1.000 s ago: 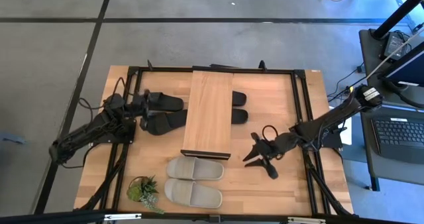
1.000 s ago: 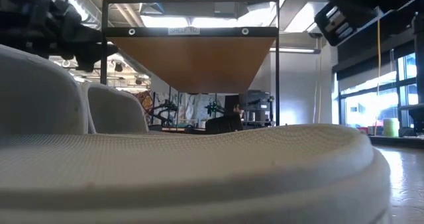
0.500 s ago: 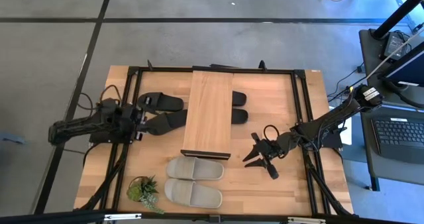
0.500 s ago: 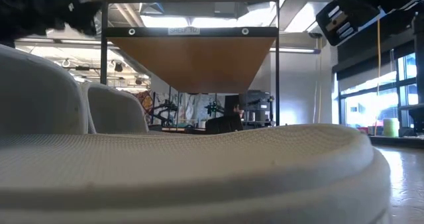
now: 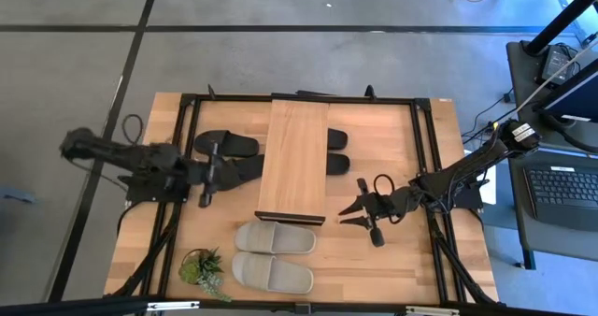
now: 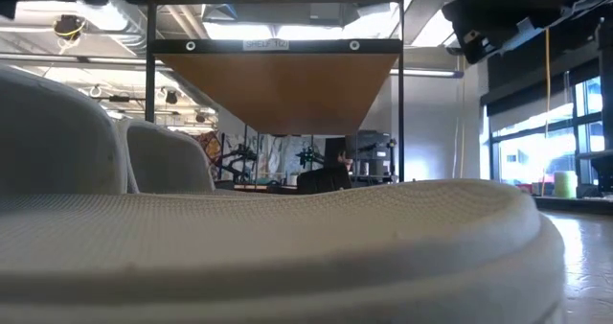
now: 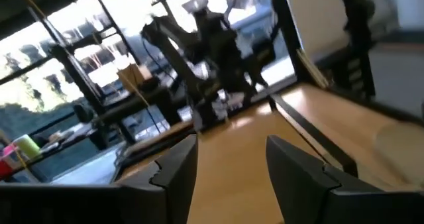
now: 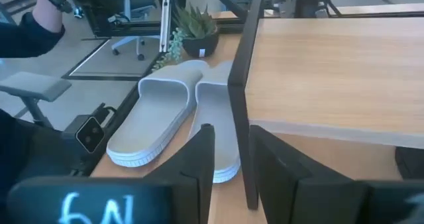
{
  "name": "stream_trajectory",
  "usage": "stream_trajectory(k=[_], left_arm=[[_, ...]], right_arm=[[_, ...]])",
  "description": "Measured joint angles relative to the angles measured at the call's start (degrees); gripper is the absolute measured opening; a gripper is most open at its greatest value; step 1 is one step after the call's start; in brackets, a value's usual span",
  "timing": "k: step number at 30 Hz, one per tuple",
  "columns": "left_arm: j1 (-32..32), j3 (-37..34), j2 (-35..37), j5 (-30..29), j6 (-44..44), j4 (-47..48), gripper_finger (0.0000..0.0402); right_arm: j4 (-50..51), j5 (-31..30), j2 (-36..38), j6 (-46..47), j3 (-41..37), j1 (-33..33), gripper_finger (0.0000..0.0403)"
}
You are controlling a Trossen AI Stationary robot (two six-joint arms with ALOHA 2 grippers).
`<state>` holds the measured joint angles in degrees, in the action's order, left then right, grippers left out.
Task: Pick and place slides into the shelf
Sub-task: Put the top gray slide on the shelf
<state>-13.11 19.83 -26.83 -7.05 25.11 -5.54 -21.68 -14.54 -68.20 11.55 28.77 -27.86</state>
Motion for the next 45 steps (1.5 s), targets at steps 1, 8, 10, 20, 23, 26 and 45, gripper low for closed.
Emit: stream_trajectory(k=[1,8,10,20,23,26,45], left_arm=[[-2.04,1.49,-2.68,-1.87,0.85,0.6,0.017],[-18.94,13.66,-16.77,-21.43,6.39,6.69,0.017],[-23.53,16.65,-19.96,-28.98,5.95,10.48,0.017],[-34.81,20.62,-36.26,-36.96,-2.48,12.6,0.017],[-35.94,20.62,-41.37,-37.01,-2.5,12.14,0.017],[-37.45,20.62,-46.04,-36.98,-2.56,11.45,0.017],[-36.56,20.62,-55.82,-38.72,-5.45,8.6,0.017]], right_arm=[[0.28,0.01,0.0,0.19,0.0,0.0,0.0097],[1.33,0.01,0.0,0.29,0.0,0.0,0.0097],[2.14,0.03,0.0,0.45,0.0,-0.02,0.0097],[6.96,0.08,-0.02,3.24,0.0,-0.02,0.0097],[6.92,0.09,-0.01,3.24,0.0,-0.02,0.0097],[6.91,0.1,-0.02,3.58,0.0,-0.02,0.0097],[5.6,0.1,-0.02,4.86,0.0,0.0,0.0097]])
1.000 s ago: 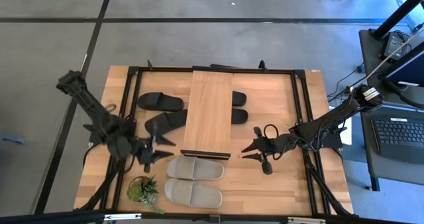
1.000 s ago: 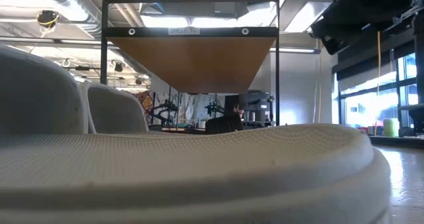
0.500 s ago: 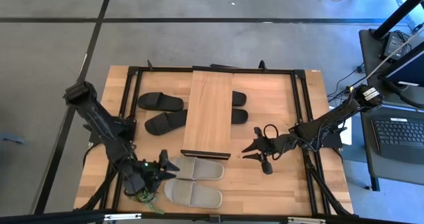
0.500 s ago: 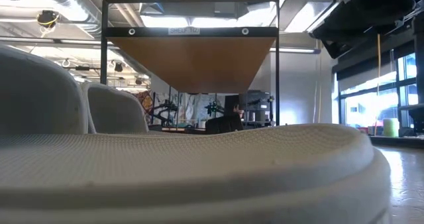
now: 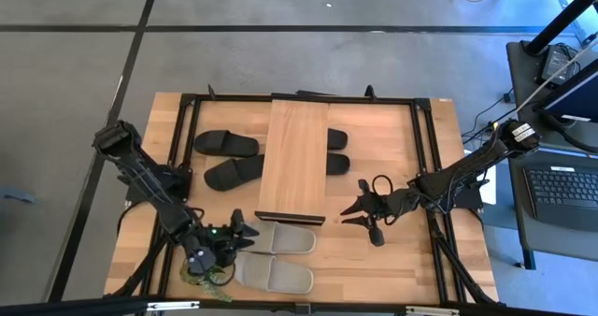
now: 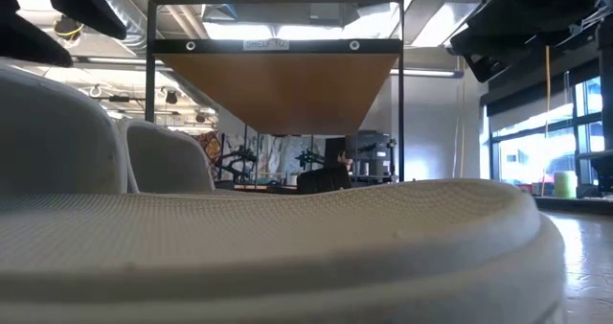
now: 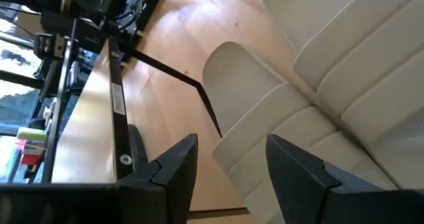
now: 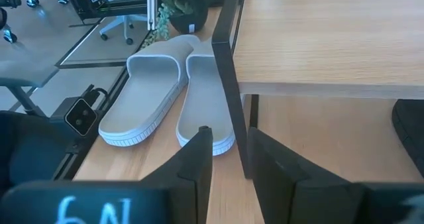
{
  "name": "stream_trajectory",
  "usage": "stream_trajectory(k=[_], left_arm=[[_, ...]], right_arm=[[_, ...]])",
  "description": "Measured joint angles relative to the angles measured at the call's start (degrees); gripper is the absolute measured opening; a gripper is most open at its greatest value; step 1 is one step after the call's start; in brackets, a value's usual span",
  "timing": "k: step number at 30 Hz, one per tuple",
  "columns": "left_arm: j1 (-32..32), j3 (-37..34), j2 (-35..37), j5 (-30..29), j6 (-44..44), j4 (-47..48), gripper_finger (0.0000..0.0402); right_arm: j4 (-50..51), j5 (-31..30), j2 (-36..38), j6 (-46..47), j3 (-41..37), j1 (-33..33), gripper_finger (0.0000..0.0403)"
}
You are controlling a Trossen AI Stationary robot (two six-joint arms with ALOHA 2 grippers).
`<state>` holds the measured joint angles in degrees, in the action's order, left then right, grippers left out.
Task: Pick and place slides into the shelf
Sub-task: Put the top gray slide on the shelf
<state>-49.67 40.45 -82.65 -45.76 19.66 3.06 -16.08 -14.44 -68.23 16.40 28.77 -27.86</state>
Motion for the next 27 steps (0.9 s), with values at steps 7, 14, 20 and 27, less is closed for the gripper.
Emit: stream_trajectory(k=[7,14,20,27], left_arm=[[0.2,0.0,0.11,-0.76,0.0,-0.1,0.017],[2.85,0.0,0.11,-5.61,0.14,-0.12,0.017],[6.07,0.0,0.11,4.78,-1.1,-0.14,0.017],[6.55,0.0,-1.71,7.39,-1.11,-0.03,0.017]], right_arm=[[0.04,-0.02,0.0,-0.2,0.0,0.0,0.0097],[0.09,-0.02,0.0,-0.35,0.0,0.0,0.0097],[0.29,-0.03,0.02,-0.37,0.0,0.0,0.0097],[0.81,-0.04,0.01,-0.37,0.0,0.0,0.0097]])
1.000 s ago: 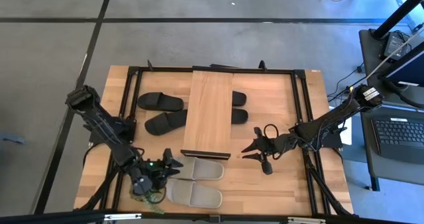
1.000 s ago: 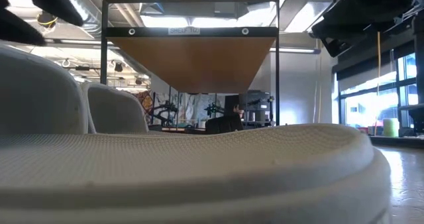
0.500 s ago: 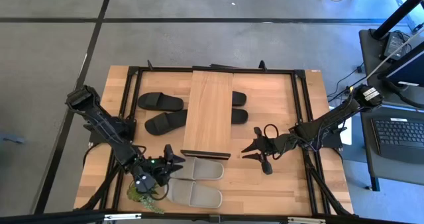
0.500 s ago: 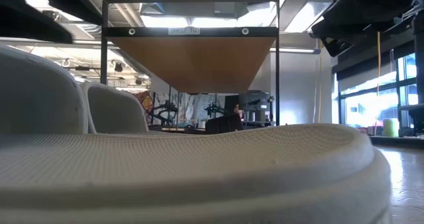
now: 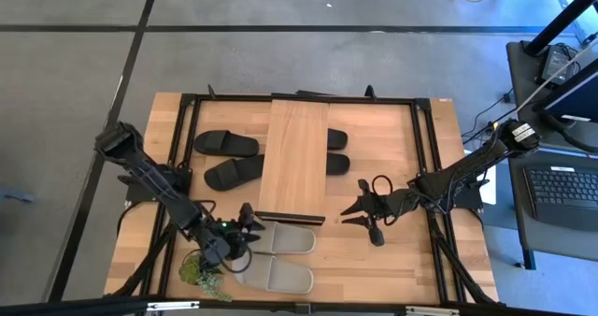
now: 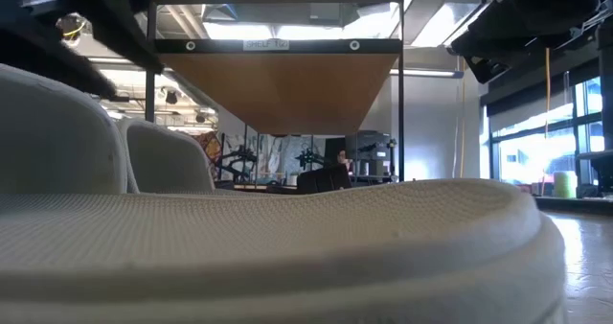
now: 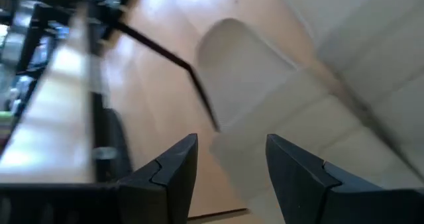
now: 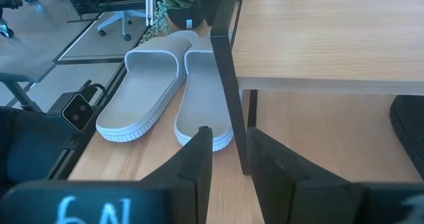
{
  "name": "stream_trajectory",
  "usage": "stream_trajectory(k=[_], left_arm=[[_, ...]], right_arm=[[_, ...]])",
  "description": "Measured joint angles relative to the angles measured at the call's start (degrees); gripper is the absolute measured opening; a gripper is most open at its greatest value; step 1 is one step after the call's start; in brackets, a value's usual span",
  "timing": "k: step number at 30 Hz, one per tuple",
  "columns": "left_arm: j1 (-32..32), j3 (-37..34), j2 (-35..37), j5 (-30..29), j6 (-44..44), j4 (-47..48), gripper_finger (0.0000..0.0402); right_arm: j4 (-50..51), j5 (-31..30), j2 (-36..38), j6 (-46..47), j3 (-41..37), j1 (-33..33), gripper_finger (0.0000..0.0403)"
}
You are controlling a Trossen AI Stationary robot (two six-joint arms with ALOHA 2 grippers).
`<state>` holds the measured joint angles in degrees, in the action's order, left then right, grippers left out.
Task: Pick and place slides into the shelf
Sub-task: Put the top gray slide on the shelf
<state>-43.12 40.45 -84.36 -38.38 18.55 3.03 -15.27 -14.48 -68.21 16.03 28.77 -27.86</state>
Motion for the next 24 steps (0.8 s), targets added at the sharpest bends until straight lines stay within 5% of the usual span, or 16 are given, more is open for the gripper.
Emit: stream_trajectory(k=[5,24], left_arm=[[-0.36,-0.02,-2.64,3.34,-0.08,0.21,0.017],[-4.04,-0.02,-3.06,1.78,-8.0,8.15,0.017]], right_arm=[[0.07,0.0,0.0,0.0,0.0,-0.01,0.0097],[-0.02,0.0,0.01,0.37,0.0,-0.02,0.0097]])
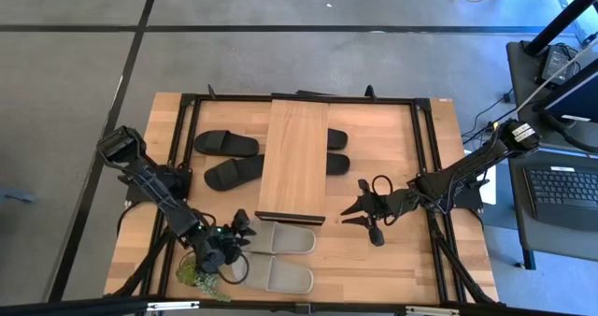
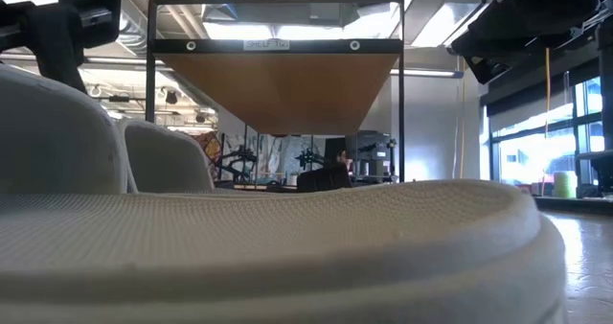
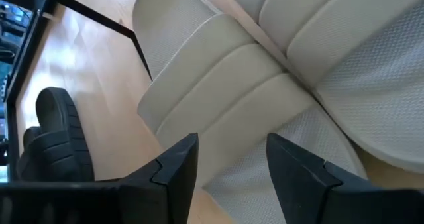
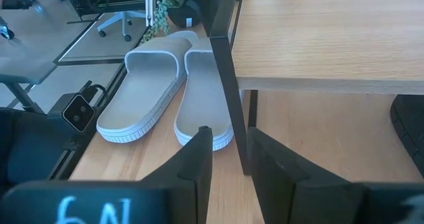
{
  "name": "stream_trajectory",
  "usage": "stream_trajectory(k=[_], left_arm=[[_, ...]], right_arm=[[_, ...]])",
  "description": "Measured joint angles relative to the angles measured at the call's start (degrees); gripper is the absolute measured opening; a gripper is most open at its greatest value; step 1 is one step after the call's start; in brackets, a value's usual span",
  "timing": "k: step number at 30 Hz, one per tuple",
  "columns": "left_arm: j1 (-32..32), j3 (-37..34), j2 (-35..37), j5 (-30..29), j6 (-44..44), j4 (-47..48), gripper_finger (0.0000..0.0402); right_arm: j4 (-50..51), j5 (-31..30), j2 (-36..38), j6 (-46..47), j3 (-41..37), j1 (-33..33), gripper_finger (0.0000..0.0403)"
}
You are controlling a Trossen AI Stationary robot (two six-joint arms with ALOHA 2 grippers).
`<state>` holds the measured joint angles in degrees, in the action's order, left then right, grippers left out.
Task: Pick and place slides into the shelf
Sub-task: Put the top gray slide on the shelf
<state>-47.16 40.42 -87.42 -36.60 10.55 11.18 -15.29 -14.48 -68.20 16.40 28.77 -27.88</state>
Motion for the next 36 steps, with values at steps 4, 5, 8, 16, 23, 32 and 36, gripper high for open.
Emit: stream_trajectory(k=[4,5,8,16,23,32,36], left_arm=[[0.02,-0.02,0.0,0.42,-0.56,1.37,0.017],[0.12,-0.02,0.01,0.43,-1.29,1.91,0.017],[0.55,-0.02,0.0,0.36,-2.44,3.05,0.017],[3.51,-0.02,-0.39,0.65,-0.98,0.83,0.017],[5.27,-0.02,-2.85,1.56,-0.96,-1.31,0.0169],[4.96,-0.02,-3.41,0.94,0.55,-1.82,0.0109],[4.96,-0.02,-3.43,1.01,0.52,-1.92,0.0068]], right_arm=[[-0.02,0.0,0.0,0.0,0.0,0.02,0.0097],[-0.02,0.0,-0.02,0.02,0.0,0.0,0.0097],[-0.05,0.0,-0.02,-0.02,0.0,0.02,0.0097],[-0.09,-0.01,-0.02,-0.09,0.0,0.01,0.0097],[-0.09,-0.03,-0.02,-0.11,0.0,0.02,0.0097],[0.02,-0.02,-0.02,-0.13,0.0,0.0,0.0097],[0.07,-0.02,-0.02,-0.11,0.0,0.02,0.0097]])
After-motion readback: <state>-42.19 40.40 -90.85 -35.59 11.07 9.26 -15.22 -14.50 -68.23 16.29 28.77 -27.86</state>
